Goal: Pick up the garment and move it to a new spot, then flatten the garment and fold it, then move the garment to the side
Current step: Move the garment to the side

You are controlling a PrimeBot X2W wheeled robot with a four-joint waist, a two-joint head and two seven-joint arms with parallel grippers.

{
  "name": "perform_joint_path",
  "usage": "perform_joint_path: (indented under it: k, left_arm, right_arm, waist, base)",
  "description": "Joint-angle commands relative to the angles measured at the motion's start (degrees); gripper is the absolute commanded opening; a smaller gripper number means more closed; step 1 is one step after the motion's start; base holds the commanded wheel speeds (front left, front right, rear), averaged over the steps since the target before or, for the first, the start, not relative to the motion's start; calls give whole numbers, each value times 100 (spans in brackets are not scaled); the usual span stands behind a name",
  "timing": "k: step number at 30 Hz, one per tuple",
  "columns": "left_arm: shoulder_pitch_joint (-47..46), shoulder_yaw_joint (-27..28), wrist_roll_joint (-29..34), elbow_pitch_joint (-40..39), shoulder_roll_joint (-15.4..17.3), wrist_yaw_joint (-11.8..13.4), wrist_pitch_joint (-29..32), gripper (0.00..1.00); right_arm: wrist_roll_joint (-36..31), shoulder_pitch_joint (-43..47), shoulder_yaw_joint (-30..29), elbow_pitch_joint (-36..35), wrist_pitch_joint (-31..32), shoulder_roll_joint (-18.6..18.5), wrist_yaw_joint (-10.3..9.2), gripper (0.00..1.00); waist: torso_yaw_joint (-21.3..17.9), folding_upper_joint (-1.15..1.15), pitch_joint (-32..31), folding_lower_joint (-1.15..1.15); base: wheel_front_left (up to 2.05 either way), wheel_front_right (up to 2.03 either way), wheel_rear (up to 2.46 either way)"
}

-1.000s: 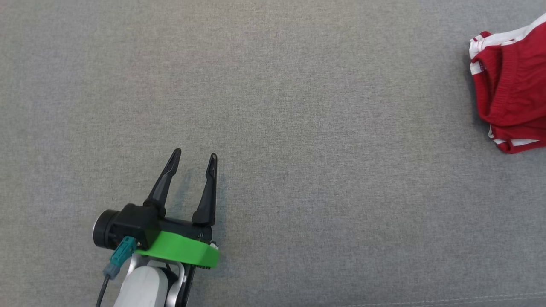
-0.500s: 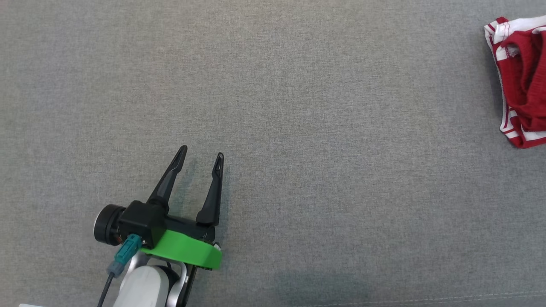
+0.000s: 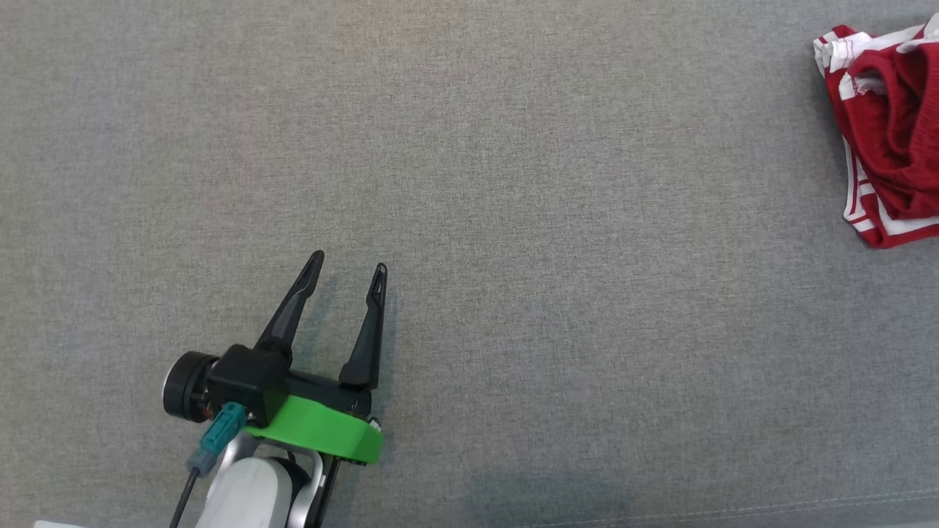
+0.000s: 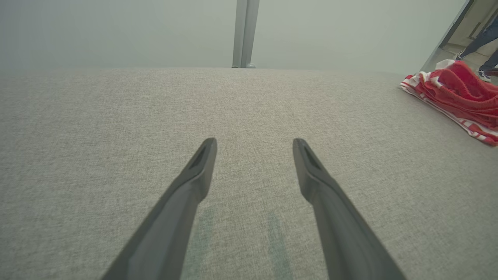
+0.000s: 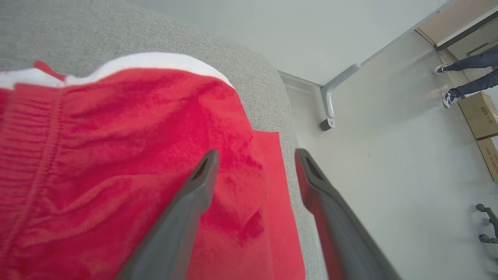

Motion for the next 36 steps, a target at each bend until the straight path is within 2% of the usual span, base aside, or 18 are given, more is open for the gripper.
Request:
perform_joint_path:
  k: [1,9,21,29,36]
  left_arm:
    - [-90,-1,-7,16,28,21,-27,100]
    - [-129,99,-135,161,11,87,-110,100]
    - [-10,581,-482,509,-51,404,-270,100]
    - [241,891,-636,696,-42,598,-348,100]
    - [541,1030,-571,817,26,693,-379,100]
  right_arm:
    - [-41,-81,3,26,-49,-2,-11,100]
    - [46,-164,80,100,-601,220,-11,100]
    - [581,229,433,-178,-1758,744,-11,100]
    - [816,921,180,-461,-2222,1339,-11,100]
    - [628,1806,-85,-1112,-2408,2066,-10,100]
  waist:
    - [-20,12,-28,0]
    - [-105,12,-342,0]
    - [-227,12,-1223,0]
    - [-252,12,-1776,0]
    - [-215,12,-2099,0]
  base:
    - [0,0,0]
    - [0,0,0]
    - [0,0,0]
    - [0,0,0]
    - [0,0,0]
